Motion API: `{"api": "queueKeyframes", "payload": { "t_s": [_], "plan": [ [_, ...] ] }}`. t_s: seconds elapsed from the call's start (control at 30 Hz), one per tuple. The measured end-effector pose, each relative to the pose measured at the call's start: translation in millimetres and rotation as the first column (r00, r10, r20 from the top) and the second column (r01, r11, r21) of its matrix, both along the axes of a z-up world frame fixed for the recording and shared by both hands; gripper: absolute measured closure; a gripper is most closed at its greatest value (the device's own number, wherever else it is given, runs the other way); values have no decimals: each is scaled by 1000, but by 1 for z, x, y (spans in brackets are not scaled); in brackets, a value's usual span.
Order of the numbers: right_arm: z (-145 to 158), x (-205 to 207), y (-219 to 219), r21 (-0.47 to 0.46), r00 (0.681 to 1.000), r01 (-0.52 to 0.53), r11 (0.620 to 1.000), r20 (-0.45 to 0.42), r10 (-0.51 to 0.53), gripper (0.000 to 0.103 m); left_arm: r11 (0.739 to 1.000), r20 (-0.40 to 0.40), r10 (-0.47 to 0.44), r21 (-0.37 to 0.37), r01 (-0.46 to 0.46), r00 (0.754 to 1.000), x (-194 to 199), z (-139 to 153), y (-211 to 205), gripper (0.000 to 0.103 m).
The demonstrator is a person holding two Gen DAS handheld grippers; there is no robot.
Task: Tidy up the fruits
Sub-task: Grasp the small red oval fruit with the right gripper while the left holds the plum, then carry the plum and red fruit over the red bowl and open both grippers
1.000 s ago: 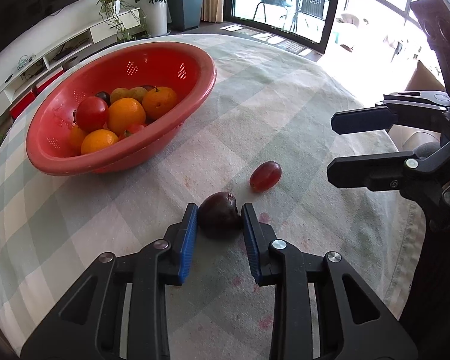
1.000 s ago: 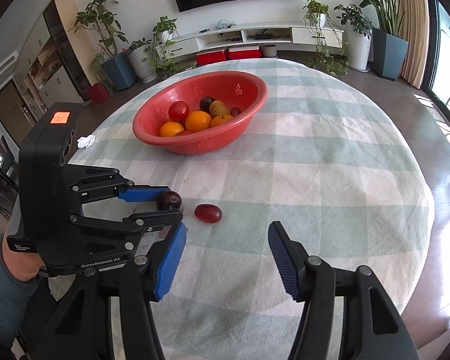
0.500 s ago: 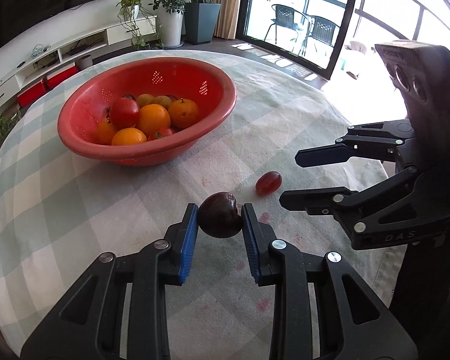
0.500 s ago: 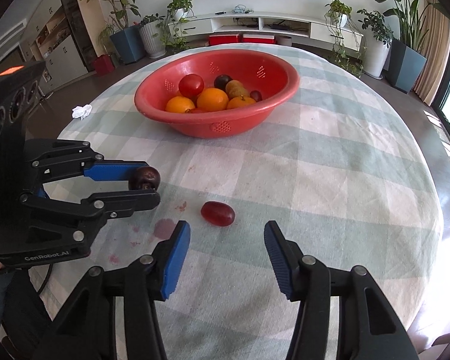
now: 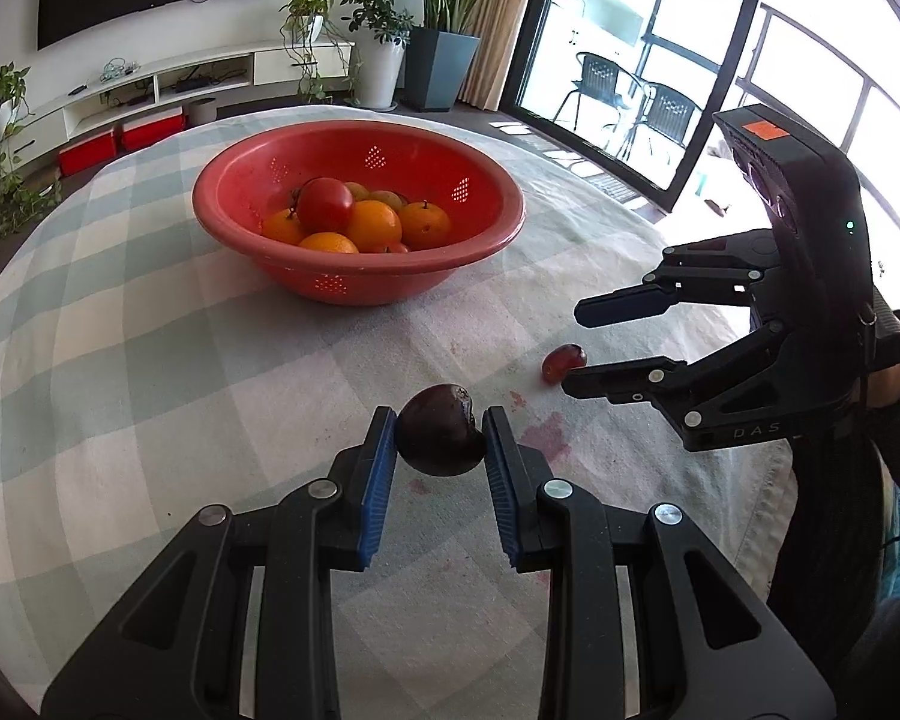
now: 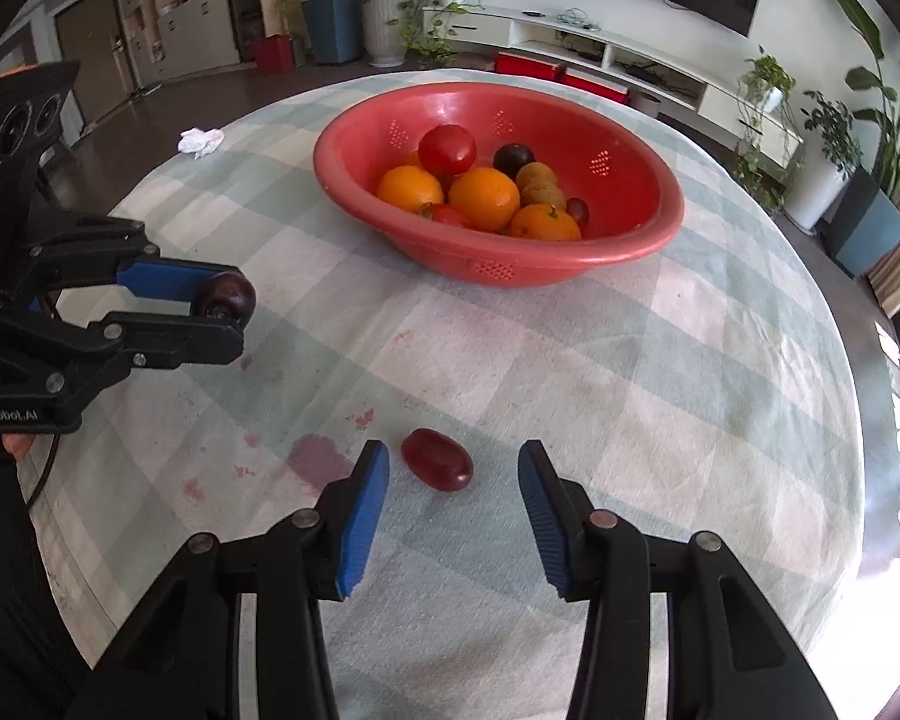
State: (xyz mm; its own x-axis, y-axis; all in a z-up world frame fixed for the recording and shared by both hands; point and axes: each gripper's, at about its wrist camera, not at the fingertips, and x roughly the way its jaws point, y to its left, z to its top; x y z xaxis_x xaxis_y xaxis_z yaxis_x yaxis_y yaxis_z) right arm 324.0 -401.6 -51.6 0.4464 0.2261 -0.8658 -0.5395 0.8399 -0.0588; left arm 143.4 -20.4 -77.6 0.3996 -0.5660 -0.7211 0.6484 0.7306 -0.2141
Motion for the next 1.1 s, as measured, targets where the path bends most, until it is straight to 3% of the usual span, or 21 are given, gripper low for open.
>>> {"api": "queueKeyframes", "payload": {
  "t_s": [0.27,0.63,0.87,1.1],
  "plan": [
    [-2,3,3,-47,982,-186,981,2,187,58,1000,-6,-1,-15,1,1000,1,-2,-2,76],
    [-12,4,8,-37,965,-263,964,-19,262,69,1000,-24,-3,-22,2,1000,4,-6,-4,76],
    [-12,-3,14,-64,956,-295,953,-14,294,82,1000,-25,-4,-20,3,1000,4,-6,-5,76],
    [-10,-6,14,-58,959,-283,957,-10,283,82,1000,-21,-2,-24,1,1000,4,-5,-5,76]
  ]
}}
